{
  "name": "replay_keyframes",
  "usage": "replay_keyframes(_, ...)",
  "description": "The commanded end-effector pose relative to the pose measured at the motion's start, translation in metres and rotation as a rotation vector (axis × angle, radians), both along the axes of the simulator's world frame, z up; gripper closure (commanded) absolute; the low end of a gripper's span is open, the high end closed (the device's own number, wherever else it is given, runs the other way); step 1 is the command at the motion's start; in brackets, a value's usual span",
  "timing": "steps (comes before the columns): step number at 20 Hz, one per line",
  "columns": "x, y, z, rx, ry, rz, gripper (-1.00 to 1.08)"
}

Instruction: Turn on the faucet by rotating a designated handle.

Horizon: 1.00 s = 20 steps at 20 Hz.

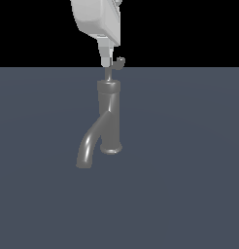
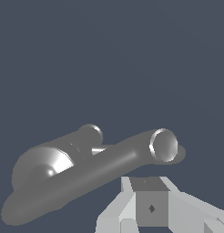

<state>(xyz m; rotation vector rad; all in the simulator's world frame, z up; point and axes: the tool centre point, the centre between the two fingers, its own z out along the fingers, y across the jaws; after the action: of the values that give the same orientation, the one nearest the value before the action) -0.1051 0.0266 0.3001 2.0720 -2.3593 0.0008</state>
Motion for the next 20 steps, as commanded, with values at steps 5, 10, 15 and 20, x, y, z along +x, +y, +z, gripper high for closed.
replay_keyframes(5, 0.016, -0.042, 0.0, 0.001, -0.002, -0.036, 1.08)
replay_keyframes(10, 0.027, -0.065, 0.0, 0.001, -0.001, -0.045, 1.08)
replay_keyframes(15, 0.032, -0.044, 0.0, 0.003, 0.0, 0.007, 1.08)
replay_keyframes(20, 0.047, -0.053, 0.0, 0.003, -0.001, -0.004, 1.08)
